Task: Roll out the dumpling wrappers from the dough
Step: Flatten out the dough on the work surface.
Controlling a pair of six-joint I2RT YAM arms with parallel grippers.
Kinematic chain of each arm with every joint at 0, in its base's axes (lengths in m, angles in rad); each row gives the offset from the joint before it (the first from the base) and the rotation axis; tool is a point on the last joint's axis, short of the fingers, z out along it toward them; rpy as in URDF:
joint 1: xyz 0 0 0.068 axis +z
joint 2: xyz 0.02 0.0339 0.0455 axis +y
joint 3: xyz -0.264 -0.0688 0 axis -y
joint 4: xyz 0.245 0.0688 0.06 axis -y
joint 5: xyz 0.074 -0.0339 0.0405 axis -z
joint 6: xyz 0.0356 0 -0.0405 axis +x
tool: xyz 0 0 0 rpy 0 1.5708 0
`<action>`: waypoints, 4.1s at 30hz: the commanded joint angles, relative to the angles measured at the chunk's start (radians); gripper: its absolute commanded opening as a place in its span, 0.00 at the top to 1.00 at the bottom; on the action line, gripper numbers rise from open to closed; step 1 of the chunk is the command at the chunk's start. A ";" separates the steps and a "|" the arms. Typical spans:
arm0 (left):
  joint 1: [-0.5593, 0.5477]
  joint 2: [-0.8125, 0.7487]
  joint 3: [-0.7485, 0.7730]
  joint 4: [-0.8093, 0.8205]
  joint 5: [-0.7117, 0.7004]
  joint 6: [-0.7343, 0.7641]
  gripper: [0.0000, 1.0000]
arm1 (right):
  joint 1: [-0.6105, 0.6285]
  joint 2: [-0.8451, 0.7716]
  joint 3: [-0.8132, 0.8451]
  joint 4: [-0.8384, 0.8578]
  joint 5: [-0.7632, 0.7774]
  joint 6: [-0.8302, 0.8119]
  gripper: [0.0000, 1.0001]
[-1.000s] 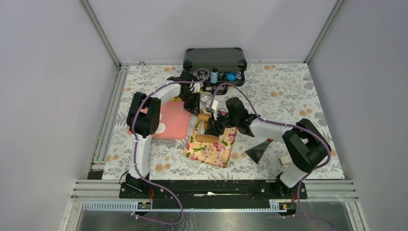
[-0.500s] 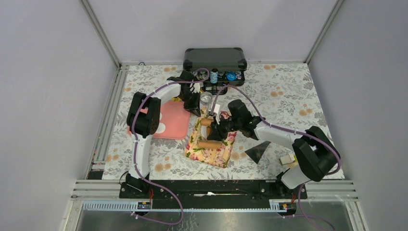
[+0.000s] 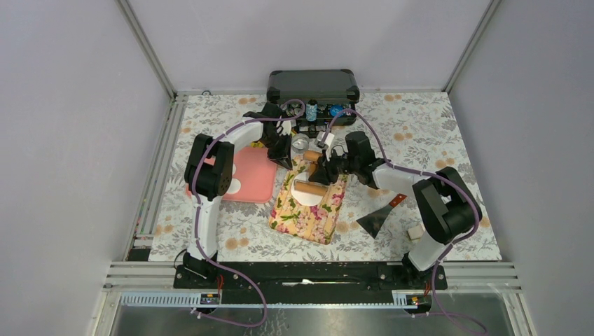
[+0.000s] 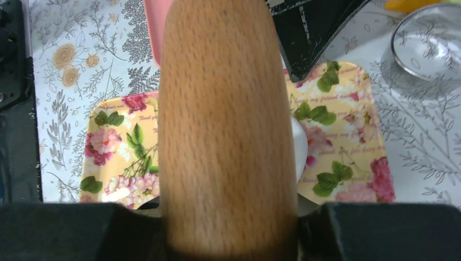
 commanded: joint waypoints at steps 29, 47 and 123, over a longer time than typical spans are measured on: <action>-0.018 -0.060 0.001 -0.011 0.033 0.008 1.00 | 0.081 -0.150 0.038 -0.140 -0.010 -0.012 1.00; -0.027 -0.054 0.005 -0.006 0.045 0.008 1.00 | 0.029 0.122 0.096 -0.099 -0.005 -0.146 1.00; -0.022 -0.162 0.030 -0.019 0.062 0.020 0.23 | -0.584 -0.299 -0.140 0.199 0.068 0.580 0.96</action>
